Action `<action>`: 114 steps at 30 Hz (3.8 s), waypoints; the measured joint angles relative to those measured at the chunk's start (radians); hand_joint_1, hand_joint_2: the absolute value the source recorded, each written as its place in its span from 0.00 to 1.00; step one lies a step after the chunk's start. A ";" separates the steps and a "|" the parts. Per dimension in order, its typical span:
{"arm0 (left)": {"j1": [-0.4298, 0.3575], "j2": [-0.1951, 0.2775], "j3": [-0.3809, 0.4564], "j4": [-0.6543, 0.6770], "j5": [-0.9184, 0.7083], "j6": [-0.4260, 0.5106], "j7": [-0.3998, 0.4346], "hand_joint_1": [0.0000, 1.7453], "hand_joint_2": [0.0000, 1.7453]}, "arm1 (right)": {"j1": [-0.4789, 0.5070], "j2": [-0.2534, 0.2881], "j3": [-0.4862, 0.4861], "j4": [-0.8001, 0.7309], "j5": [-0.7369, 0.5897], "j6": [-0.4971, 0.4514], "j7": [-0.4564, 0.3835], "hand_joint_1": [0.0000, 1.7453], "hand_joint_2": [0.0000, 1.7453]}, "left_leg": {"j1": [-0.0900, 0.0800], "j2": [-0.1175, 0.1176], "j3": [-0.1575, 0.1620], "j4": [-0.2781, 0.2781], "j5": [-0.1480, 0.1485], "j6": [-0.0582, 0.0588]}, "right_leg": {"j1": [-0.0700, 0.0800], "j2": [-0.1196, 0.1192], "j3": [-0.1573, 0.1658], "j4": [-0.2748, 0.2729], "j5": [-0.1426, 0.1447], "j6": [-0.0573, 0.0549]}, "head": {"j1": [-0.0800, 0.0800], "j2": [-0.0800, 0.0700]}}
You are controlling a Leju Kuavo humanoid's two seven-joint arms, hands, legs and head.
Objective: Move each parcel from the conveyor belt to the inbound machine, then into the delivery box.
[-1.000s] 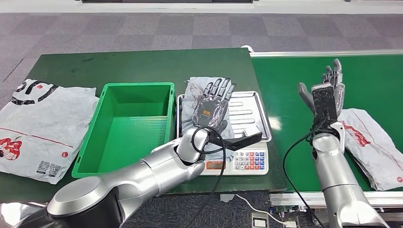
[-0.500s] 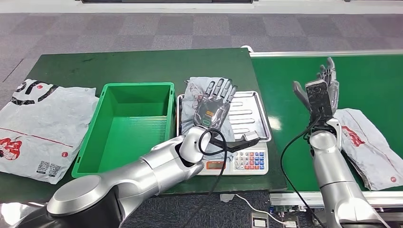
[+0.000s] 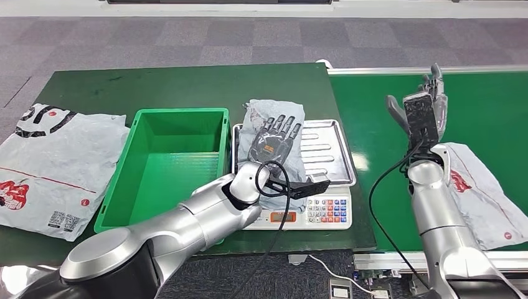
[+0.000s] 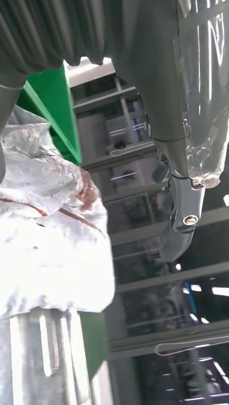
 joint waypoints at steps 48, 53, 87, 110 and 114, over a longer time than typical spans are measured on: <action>0.055 0.000 0.006 0.048 -0.070 -0.157 -0.088 1.00 1.00 | -0.009 0.041 -0.004 -0.077 0.079 0.082 0.049 0.00 1.00 | 0.001 -0.001 0.002 0.000 0.000 0.000 | 0.000 -0.001 0.002 0.000 0.000 0.000 | 0.000 0.000; 0.057 0.000 0.008 0.048 -0.071 -0.147 -0.090 1.00 1.00 | -0.004 0.037 -0.005 -0.099 0.079 0.084 0.053 0.00 1.00 | 0.001 -0.001 0.002 0.000 0.000 0.000 | 0.000 -0.001 0.002 0.000 0.000 0.000 | 0.000 0.000; -0.037 0.038 0.182 0.049 -0.415 0.194 0.076 1.00 1.00 | 0.010 0.073 -0.007 -0.128 0.141 0.069 0.066 0.00 1.00 | 0.001 -0.001 0.001 0.000 0.001 -0.001 | 0.001 -0.001 0.001 0.000 0.000 0.000 | 0.000 0.000; -0.043 0.207 0.386 0.060 -0.698 -0.170 0.158 1.00 1.00 | 0.093 0.053 -0.057 -0.187 0.156 0.072 0.104 0.00 1.00 | 0.001 0.000 0.001 0.000 0.001 -0.001 | 0.001 0.001 0.000 0.000 0.000 0.000 | 0.000 0.000; -0.043 0.224 0.394 0.060 -0.698 -0.171 0.157 1.00 1.00 | 0.108 0.051 -0.065 -0.204 0.156 0.072 0.104 0.00 1.00 | 0.001 0.000 0.001 0.000 0.001 -0.001 | 0.001 0.001 0.000 0.000 0.000 0.000 | 0.000 0.000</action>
